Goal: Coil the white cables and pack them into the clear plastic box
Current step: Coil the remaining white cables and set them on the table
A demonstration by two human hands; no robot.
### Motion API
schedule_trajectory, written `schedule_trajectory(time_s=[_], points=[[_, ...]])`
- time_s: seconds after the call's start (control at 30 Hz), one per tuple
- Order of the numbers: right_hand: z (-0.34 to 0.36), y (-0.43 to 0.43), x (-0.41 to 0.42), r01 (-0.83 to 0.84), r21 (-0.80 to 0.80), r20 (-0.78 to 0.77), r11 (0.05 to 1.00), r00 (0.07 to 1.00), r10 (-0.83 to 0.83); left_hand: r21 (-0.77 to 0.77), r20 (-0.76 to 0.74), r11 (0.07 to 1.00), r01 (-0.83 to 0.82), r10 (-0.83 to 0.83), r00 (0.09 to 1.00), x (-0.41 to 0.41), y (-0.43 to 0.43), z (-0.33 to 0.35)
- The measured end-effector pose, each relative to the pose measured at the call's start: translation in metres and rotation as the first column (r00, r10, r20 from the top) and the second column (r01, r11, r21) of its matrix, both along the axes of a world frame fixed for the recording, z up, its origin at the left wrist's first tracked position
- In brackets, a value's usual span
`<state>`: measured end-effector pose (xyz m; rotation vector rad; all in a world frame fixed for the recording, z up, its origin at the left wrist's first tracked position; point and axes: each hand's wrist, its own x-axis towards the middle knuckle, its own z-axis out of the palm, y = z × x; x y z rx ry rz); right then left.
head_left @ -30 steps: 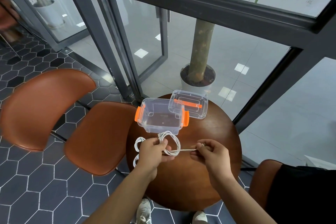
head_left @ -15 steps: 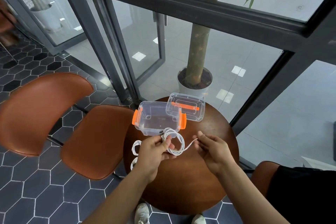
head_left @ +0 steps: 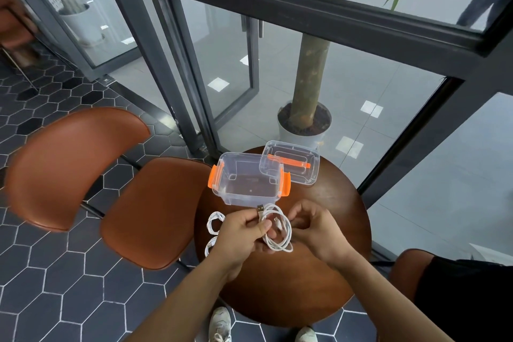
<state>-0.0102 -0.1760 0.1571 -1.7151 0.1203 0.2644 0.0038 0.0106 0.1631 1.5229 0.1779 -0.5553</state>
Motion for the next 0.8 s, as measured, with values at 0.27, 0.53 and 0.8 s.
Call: schedule_trajectory(time_s=[0.27,0.53,0.8], points=[[-0.012,0.009,-0.004,0.167,0.281,-0.171,0.945,0.978,-0.122,0.18,-0.035,0.982,0.055,-0.05,0.998,0.005,0.001,-0.001],[-0.027,0.027,-0.011,0.456,0.31,-0.342,0.834,0.872,-0.349,0.438,0.053,0.895,0.082,-0.117,0.992,0.001,-0.006,-0.007],[-0.03,0.027,-0.023,0.267,0.255,-0.205,0.929,0.954,-0.218,0.284,0.021,0.952,0.112,-0.123,0.992,-0.004,-0.004,-0.003]])
